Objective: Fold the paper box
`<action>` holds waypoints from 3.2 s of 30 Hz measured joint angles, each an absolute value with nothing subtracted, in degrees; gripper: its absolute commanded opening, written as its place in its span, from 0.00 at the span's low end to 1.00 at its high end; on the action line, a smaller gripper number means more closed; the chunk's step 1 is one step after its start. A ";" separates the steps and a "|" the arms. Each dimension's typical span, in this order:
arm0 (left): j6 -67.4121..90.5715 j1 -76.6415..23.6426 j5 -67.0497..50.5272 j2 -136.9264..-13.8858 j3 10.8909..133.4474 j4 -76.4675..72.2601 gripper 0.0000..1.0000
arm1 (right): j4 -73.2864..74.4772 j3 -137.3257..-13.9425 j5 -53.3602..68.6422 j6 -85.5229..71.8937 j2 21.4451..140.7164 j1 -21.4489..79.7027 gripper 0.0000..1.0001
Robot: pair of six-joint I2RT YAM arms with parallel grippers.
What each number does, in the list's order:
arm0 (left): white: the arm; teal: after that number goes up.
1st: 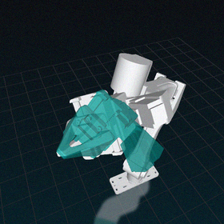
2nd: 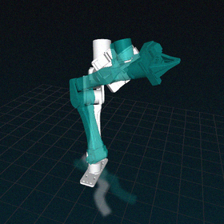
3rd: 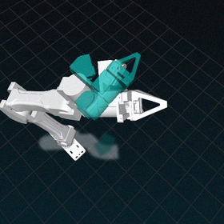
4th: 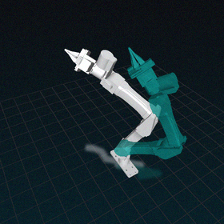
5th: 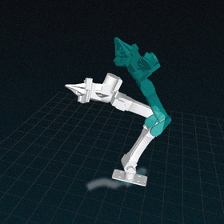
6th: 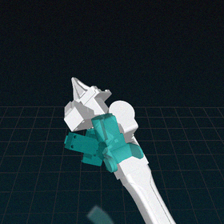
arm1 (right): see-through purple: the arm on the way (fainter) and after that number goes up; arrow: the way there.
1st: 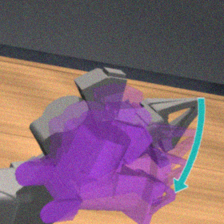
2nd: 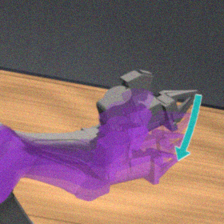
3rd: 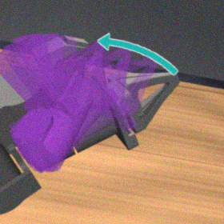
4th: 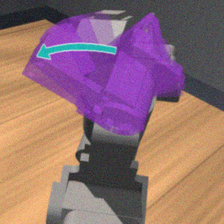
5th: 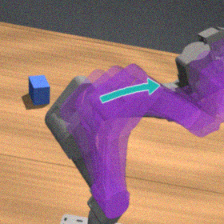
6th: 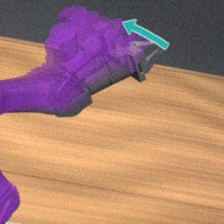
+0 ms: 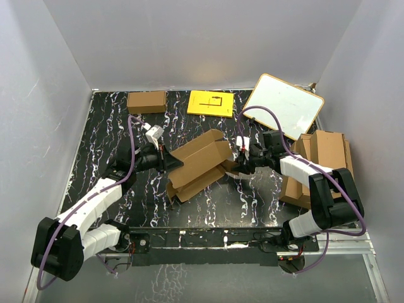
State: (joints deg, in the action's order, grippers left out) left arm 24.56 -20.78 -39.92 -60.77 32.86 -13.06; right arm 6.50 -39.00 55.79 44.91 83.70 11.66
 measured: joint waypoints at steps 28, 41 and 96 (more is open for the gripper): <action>41.19 -21.65 -18.13 -48.95 31.97 -22.94 0.00 | -6.61 -51.55 67.22 -18.68 78.06 12.95 0.76; 49.10 -35.29 -1.21 -51.46 30.09 -32.49 0.00 | -21.28 -50.28 56.07 -52.34 85.47 17.15 0.76; 57.56 -41.87 1.67 -65.14 24.91 -49.12 0.00 | -35.88 -37.80 50.19 -68.38 83.29 11.84 0.35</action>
State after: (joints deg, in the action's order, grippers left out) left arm 57.56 -41.87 1.67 -65.14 24.91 -49.12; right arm -35.88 -37.80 50.19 -68.38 83.29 11.84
